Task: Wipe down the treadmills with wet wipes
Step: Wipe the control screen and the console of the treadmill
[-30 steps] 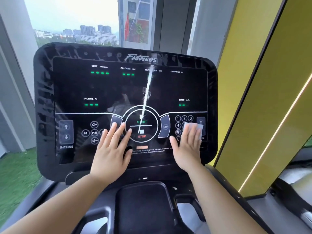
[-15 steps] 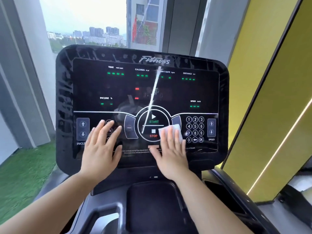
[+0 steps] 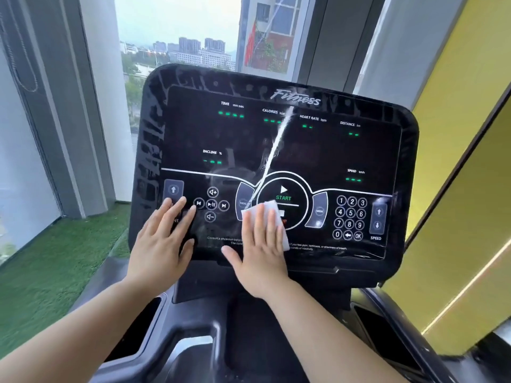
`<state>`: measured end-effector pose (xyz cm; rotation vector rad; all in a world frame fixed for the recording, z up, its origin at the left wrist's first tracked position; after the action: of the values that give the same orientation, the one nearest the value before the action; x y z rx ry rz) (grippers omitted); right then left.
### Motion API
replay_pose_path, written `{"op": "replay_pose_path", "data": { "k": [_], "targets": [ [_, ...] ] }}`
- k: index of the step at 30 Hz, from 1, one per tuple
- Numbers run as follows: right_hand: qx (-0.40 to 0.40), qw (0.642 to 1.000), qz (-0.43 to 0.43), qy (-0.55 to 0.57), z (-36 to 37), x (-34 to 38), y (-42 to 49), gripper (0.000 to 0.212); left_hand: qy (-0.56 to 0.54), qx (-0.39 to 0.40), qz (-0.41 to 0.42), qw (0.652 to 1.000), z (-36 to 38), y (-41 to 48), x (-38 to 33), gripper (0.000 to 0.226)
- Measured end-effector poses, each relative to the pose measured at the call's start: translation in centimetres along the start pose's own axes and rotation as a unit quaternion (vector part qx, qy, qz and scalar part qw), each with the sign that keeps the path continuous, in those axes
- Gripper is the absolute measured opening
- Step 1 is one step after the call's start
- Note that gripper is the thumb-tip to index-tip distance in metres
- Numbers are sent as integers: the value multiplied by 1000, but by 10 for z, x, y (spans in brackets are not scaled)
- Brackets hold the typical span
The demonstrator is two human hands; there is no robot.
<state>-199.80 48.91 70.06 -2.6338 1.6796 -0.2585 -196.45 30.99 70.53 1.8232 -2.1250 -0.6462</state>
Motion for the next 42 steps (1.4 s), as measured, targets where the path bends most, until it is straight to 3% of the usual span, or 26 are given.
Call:
{"op": "replay_pose_path", "data": {
  "k": [3,10,14,18,22,32,42],
  "targets": [
    [-67,990,-40,-115,-5,-22,-2,73,11,5,14,1000,-1,0,3,55],
    [-53,972,-37,-224,-3,-87,-26,66,-12,8,17,1000,-8,-4,10,52],
    [-13,964,-88,-250,-1,-68,-21,66,-30,-3,-8,1000,-7,-13,17,51],
    [43,934,-190,-301,-8,-20,-7,71,-48,-9,-3,999,-8,-13,17,51],
    [73,918,-236,-311,-15,7,3,74,-72,-16,2,997,-11,-14,18,49],
    [37,902,-209,-376,-14,-26,-3,56,-161,-56,-33,985,-11,-29,34,50],
    [91,896,-285,-328,-29,58,21,87,-174,-62,-38,982,-11,-27,33,49]
  ]
}}
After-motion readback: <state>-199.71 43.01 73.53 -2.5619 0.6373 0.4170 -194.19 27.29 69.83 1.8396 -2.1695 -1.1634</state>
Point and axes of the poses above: each hand's wrist, its own y-axis towards the middle knuckle, its own z-axis out of the palm, x = y × z, the point moved 5 cm from there along y, towards the middle knuckle, and after that the axes turned 15 degrees about x, right-handed, at the moved point
